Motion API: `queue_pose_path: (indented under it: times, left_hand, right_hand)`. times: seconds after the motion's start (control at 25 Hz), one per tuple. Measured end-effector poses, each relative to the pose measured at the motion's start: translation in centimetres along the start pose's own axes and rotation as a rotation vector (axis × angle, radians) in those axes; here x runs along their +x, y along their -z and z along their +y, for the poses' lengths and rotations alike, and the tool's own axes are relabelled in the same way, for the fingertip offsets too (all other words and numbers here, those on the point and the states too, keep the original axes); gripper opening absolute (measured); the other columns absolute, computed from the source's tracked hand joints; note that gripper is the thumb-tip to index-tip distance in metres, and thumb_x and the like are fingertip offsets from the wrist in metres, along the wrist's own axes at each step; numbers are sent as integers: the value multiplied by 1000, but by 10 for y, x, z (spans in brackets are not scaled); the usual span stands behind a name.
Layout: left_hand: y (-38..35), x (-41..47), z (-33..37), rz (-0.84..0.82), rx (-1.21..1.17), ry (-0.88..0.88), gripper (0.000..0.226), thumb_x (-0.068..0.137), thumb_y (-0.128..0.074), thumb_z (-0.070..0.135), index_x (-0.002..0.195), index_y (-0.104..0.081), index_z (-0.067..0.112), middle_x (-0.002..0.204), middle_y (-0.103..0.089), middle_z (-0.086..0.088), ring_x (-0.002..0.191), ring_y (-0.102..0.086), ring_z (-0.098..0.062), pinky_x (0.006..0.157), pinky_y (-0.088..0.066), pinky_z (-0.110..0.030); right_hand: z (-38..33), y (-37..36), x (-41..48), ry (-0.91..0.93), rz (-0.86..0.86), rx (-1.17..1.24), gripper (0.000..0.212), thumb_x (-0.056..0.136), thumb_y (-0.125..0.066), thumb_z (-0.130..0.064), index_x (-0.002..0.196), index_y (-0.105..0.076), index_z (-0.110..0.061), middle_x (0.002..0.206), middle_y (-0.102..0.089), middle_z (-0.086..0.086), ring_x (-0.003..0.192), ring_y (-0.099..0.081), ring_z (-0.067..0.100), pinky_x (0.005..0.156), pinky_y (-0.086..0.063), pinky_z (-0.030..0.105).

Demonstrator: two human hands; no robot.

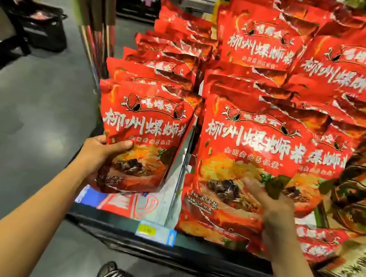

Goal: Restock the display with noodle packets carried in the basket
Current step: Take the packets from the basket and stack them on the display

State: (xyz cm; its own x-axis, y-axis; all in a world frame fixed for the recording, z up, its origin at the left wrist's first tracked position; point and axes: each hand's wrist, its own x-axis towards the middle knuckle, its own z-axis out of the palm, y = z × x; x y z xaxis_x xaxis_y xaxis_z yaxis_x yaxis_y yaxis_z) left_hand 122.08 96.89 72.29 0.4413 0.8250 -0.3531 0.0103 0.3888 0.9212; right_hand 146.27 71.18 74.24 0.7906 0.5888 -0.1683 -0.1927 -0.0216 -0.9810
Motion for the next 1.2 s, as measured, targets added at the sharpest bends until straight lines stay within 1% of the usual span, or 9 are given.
queue_pose_path:
  times: [0.08, 0.16, 0.28, 0.44, 0.52, 0.64, 0.88, 1.04, 1.2]
  left_hand:
    - [11, 41, 3, -70, 20, 25, 71, 28, -98, 34, 90, -75, 8, 84, -76, -13, 64, -73, -23, 57, -59, -33]
    - [17, 72, 3, -110, 40, 14, 56, 34, -97, 30, 83, -77, 11, 83, -77, -10, 65, -73, -20, 59, -59, -30]
    - [31, 113, 1, -162, 81, 31, 46, 45, -93, 30, 85, -77, 12, 88, -77, -9, 68, -73, -18, 65, -58, -30]
    - [57, 145, -3, -268, 200, 101, 68, 27, -99, 45, 85, -80, 15, 94, -77, -11, 79, -73, -25, 82, -57, -39]
    - [65, 154, -2, -325, 263, 84, 77, 23, -99, 47, 89, -79, 12, 97, -76, -12, 84, -73, -27, 82, -57, -40]
    - [65, 157, 3, -401, 248, 61, 86, 18, -100, 43, 93, -76, 10, 98, -76, -11, 83, -74, -24, 72, -60, -31]
    - [68, 152, 9, -478, 258, 48, 96, 20, -100, 42, 106, -71, 9, 106, -75, -11, 96, -72, -27, 93, -55, -45]
    - [63, 151, 44, -466, 85, -46, 100, 30, -99, 44, 118, -60, 14, 108, -74, -8, 96, -72, -24, 82, -59, -38]
    - [52, 145, 81, -382, 212, -168, 86, 27, -95, 55, 99, -71, 15, 92, -77, -2, 83, -74, -18, 72, -59, -26]
  right_hand:
    - [5, -17, 9, -38, 67, 50, 35, 62, -85, -28, 90, -75, -9, 88, -77, 2, 76, -74, 11, 59, -55, 21]
    - [7, -33, 10, -48, 116, 81, 48, 44, -93, -42, 79, -77, -14, 80, -76, 2, 70, -73, 16, 55, -56, 25]
    - [10, -60, 9, 2, 254, 57, 76, 26, -93, -55, 88, -77, -14, 93, -77, 5, 86, -74, 21, 71, -59, 32]
    - [18, -80, 3, 31, 313, 126, 59, 51, -88, -33, 104, -74, -10, 108, -74, 11, 100, -71, 29, 92, -55, 48]
    - [19, -88, -1, 20, 342, 127, 42, 56, -83, -24, 97, -77, -14, 104, -75, 8, 97, -71, 28, 93, -54, 51]
    - [18, -101, -5, 8, 319, 125, 25, 60, -81, -19, 85, -80, -16, 97, -76, 7, 89, -73, 26, 85, -58, 47]
    - [12, -118, -7, 60, 230, 111, 17, 60, -77, -20, 77, -80, -18, 87, -77, 2, 78, -74, 17, 65, -58, 26]
    - [16, -122, -7, 55, 220, 75, 35, 58, -81, -23, 90, -76, -8, 90, -77, 6, 90, -73, 26, 69, -59, 27]
    - [17, -122, -9, 33, 211, 44, 60, 42, -93, -43, 90, -79, -9, 98, -76, 11, 94, -72, 29, 83, -59, 39]
